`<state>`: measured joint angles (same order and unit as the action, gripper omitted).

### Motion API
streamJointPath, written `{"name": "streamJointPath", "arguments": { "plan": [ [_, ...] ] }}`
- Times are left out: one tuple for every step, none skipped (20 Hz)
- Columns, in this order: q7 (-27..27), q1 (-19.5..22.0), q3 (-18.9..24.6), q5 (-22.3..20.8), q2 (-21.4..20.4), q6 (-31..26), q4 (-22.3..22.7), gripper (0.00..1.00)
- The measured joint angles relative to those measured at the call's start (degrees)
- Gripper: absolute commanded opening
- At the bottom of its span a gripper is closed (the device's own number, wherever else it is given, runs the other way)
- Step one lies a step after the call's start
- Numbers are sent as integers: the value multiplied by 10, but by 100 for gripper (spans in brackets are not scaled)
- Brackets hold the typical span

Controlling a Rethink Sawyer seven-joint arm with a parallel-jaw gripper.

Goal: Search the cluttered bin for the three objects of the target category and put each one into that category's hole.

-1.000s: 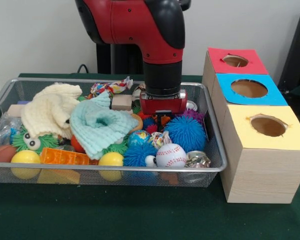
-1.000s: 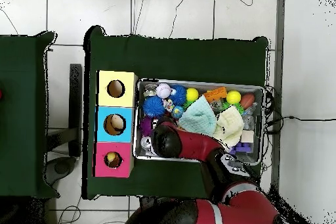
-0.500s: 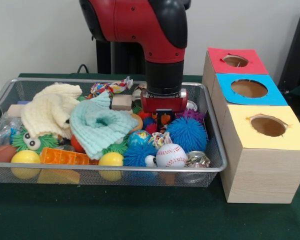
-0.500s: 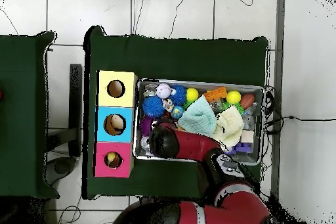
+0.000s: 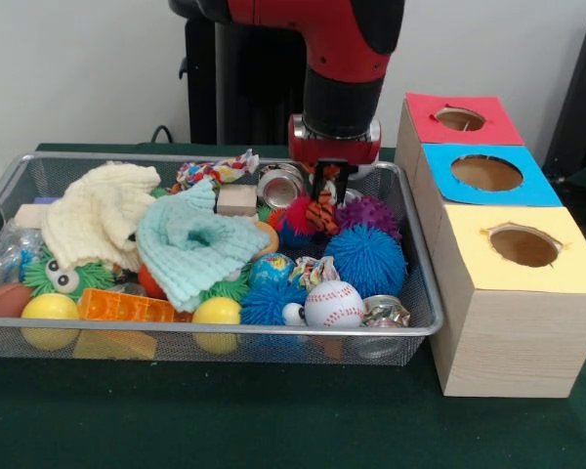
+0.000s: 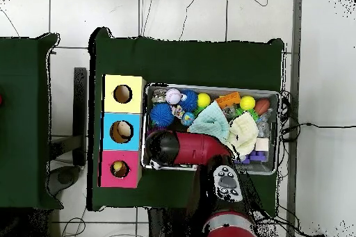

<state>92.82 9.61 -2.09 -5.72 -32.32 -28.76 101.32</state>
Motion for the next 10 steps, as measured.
{"name": "streamJointPath", "arguments": {
  "plan": [
    [0, -3, -4, 0, -5, -18, -1, 0],
    [0, -6, -7, 0, -10, -34, -2, 0],
    [0, -10, -12, 0, -18, -56, -3, 0],
    [0, -11, -14, 0, -21, -64, -4, 0],
    [0, -13, -18, -1, -26, -73, -4, 0],
    [0, -15, -22, -1, -31, -82, -4, 0],
    [0, -15, -24, -1, -35, -84, -4, 0],
    [0, -15, -27, -1, -38, -86, -4, 0],
    [0, -15, -29, -1, -42, -86, -4, 0],
    [0, -15, -30, -1, -44, -86, -4, 0]
  ]
}}
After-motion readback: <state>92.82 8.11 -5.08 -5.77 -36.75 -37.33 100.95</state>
